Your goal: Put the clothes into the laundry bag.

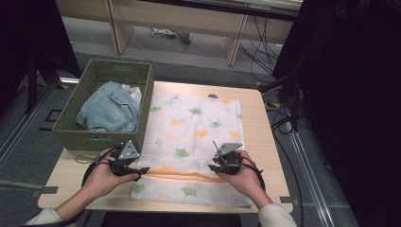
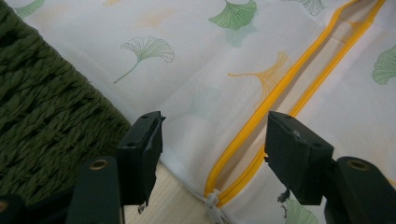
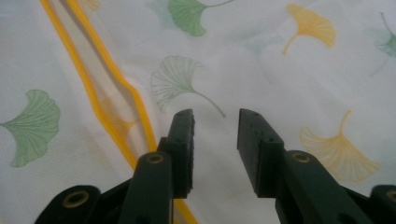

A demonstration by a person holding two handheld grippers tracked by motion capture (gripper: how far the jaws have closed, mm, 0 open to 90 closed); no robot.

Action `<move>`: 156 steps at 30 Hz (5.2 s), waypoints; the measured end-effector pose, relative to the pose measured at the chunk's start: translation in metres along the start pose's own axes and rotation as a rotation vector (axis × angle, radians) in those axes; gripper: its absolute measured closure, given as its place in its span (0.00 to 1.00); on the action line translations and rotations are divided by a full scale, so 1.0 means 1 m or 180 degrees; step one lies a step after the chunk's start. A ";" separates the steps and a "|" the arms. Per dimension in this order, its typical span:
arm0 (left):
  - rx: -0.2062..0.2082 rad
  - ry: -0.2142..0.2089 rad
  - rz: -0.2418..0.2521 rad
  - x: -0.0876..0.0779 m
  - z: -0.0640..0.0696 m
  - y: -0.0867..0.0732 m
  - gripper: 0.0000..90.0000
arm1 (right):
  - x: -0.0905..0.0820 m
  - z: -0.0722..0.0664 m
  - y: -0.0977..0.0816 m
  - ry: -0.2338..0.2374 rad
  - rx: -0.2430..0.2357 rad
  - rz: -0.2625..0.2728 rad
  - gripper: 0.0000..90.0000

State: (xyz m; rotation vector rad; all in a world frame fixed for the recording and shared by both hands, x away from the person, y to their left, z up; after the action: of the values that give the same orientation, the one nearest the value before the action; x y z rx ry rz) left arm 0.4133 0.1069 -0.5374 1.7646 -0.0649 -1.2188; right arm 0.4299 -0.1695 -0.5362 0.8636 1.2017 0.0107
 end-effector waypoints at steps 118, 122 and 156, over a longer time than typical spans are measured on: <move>-0.0143 0.0626 0.0795 -0.060 -0.052 0.065 0.36 | -0.039 0.009 0.143 -0.0332 -0.0302 0.0772 1.00; -0.0280 0.0750 0.0487 -0.060 -0.085 0.068 0.33 | -0.041 0.010 0.146 -0.0340 -0.0308 0.0801 1.00; -0.0181 0.0329 -0.1703 0.028 -0.171 0.040 0.13 | -0.041 0.009 0.150 -0.0293 -0.0332 0.0805 1.00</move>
State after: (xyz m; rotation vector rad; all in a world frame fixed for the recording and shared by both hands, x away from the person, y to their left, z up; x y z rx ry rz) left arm 0.5727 0.1841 -0.5201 1.8516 0.5278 -1.4780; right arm 0.4839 -0.0889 -0.4143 0.9095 0.9914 0.2342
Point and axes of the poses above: each handheld gripper's, and its own axes: x roughly forward along the jaws, y roughly out of its top, z roughly to its right, the point moved 9 cm from there along x, roughly forward along the jaws, and after that the axes turned 1 degree about -x, right-handed, at the moved point
